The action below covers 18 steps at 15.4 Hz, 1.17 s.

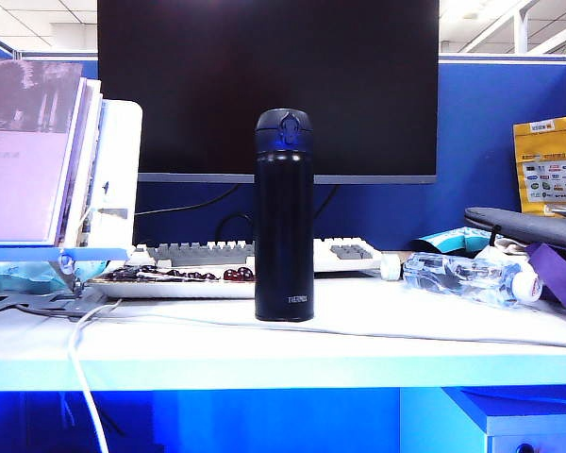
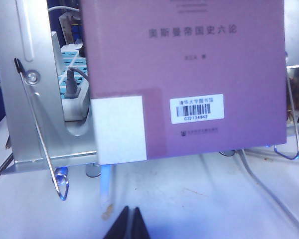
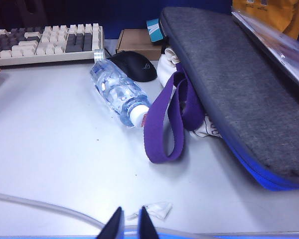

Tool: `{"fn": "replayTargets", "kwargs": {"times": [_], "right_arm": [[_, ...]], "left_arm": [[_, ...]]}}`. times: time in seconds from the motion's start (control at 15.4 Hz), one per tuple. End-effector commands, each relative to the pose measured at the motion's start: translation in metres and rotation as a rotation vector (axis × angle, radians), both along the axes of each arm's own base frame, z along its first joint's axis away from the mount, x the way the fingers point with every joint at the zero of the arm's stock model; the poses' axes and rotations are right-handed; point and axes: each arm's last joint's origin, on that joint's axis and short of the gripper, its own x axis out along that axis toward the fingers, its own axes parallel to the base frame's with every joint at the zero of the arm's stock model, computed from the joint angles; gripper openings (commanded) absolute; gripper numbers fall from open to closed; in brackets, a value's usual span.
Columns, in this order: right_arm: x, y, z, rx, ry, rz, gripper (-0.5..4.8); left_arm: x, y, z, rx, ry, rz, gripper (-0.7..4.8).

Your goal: Pick up the mineral water bottle and place it vertically to the right of the black thermos cup.

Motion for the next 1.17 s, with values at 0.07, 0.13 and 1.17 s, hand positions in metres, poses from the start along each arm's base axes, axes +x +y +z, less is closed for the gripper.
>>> {"fn": "replayTargets", "kwargs": {"times": [0.07,0.13,1.17], "right_arm": [[0.0,0.0,-0.001,-0.003,0.012,0.003,0.53],[0.0,0.0,-0.001,-0.004,0.013,0.003,0.53],[-0.02,0.0,0.121,0.242,-0.334,0.029,0.53]], "left_arm": [[0.0,0.0,-0.001,-0.001,0.01,-0.002,-0.03],[0.0,0.0,-0.001,-0.001,0.01,-0.002,-0.03],[0.0,0.0,-0.001,-0.001,0.01,-0.002,-0.03]]}}
